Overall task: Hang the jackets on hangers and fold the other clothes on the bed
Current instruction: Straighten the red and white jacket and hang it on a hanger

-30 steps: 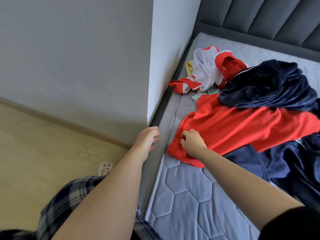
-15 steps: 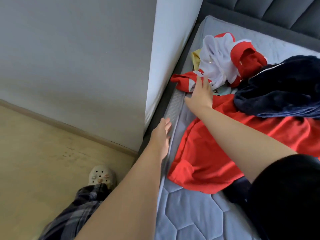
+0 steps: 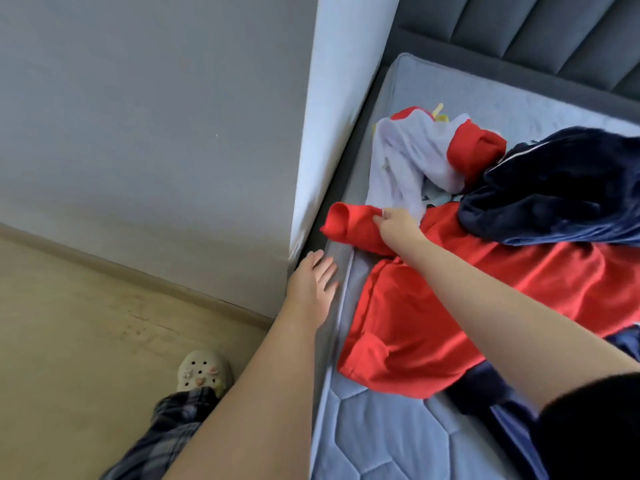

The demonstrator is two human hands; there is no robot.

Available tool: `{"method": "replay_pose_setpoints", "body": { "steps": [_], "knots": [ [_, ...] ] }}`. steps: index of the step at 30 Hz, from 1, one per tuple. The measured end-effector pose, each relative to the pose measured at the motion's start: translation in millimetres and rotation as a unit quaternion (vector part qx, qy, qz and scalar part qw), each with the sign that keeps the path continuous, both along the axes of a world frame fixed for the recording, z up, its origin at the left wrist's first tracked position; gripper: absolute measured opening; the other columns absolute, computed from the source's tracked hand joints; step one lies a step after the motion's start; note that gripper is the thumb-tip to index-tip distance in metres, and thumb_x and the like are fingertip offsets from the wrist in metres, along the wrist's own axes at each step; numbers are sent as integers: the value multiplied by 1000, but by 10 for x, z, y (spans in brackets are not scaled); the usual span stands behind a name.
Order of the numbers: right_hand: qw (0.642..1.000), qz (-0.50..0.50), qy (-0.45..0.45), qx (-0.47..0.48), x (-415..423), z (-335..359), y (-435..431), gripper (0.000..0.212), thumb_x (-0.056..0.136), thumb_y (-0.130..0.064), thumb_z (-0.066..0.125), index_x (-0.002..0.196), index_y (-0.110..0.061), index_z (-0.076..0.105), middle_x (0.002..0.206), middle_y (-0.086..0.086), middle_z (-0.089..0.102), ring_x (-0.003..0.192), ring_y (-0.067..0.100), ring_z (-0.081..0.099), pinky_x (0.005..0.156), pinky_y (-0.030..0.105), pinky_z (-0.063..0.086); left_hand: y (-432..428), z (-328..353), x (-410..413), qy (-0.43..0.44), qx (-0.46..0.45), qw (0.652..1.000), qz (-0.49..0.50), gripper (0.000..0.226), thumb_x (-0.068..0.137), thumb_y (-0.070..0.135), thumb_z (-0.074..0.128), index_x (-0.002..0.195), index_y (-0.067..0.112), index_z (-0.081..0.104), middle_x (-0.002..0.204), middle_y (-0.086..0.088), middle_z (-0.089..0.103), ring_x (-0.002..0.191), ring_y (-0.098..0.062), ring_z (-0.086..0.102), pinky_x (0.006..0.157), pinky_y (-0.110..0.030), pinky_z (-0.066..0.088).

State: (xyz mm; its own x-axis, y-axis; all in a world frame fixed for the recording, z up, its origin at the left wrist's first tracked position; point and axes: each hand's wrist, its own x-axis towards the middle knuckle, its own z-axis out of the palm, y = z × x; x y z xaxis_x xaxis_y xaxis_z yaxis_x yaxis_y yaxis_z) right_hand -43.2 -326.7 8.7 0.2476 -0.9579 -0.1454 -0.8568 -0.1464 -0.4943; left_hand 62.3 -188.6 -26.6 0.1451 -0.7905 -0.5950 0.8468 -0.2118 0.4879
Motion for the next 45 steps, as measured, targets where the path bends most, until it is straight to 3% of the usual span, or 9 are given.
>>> {"method": "replay_pose_setpoints", "body": {
  "steps": [5, 9, 14, 17, 20, 32, 35, 41, 45],
  "knots": [
    [957, 139, -46, 249, -406, 61, 1305, 44, 94, -17, 55, 55, -21, 37, 54, -3, 33, 50, 7, 30, 50, 24, 23, 215, 125, 20, -4, 43, 997, -64, 42, 99, 47, 37, 122, 16, 52, 116, -7, 61, 102, -26, 61, 74, -37, 50],
    [970, 223, 31, 87, -530, -76, 1778, 45, 93, -23, 56, 52, -23, 38, 55, -6, 43, 60, 12, 43, 61, 27, 34, 530, 143, -140, -227, 69, 944, -228, 9, 92, 16, 54, 93, 16, 63, 64, -3, 60, 46, -11, 52, 41, -19, 39],
    [972, 34, -105, -208, -532, 2, 1662, 14, 82, -11, 65, 96, -8, 66, 101, 11, 62, 97, 29, 54, 84, 31, 39, 757, 189, -87, -318, 97, 932, -142, 30, 80, -5, 43, 58, 13, 50, 50, -6, 38, 45, -17, 30, 42, -20, 21],
    [996, 15, -26, -88, -503, -37, 1470, 54, 78, -15, 64, 131, -12, 50, 128, 13, 50, 118, 31, 46, 99, 40, 38, 780, 254, 41, -329, 170, 922, -115, 28, 83, 1, 43, 56, 10, 40, 50, -6, 36, 51, -18, 31, 49, -26, 21],
    [999, 45, -12, 7, -418, -109, 1560, 16, 74, -3, 50, 86, -4, 61, 82, 12, 65, 79, 29, 60, 69, 40, 51, 857, 274, 96, -292, 219, 923, -123, 40, 86, -1, 36, 48, 11, 30, 30, -1, 28, 36, -17, 24, 40, -19, 20],
    [968, 93, -130, 196, -584, -311, 2458, 42, 75, -6, 56, 46, -20, 31, 47, -8, 27, 47, 5, 28, 50, 23, 31, 1152, 241, 6, -434, 131, 834, -315, 44, 92, 28, 55, 132, 11, 47, 130, -12, 50, 112, -28, 53, 77, -30, 39],
    [981, 18, -175, 82, -691, -463, 2669, 33, 75, 1, 55, 52, -20, 46, 52, -10, 43, 55, 10, 42, 66, 24, 38, 1229, 184, 4, -540, 131, 762, -331, 9, 88, 16, 55, 89, 7, 54, 101, -11, 54, 83, -23, 54, 67, -25, 39],
    [969, -107, -214, -68, -812, -550, 2828, 57, 71, -19, 81, 122, -21, 55, 120, -13, 44, 116, 5, 39, 99, 11, 28, 1209, 425, 9, -496, 51, 866, -18, 25, 80, 0, 52, 58, 6, 41, 55, -4, 33, 54, -17, 27, 39, -19, 23],
    [978, -63, -199, 7, -810, -558, 2724, 16, 78, -9, 71, 89, 2, 67, 109, 7, 62, 109, 21, 54, 90, 27, 41, 1190, 607, 90, -434, 71, 894, 89, 8, 79, 0, 51, 78, 6, 56, 66, -3, 50, 64, -22, 47, 47, -17, 39]
  ]
}}
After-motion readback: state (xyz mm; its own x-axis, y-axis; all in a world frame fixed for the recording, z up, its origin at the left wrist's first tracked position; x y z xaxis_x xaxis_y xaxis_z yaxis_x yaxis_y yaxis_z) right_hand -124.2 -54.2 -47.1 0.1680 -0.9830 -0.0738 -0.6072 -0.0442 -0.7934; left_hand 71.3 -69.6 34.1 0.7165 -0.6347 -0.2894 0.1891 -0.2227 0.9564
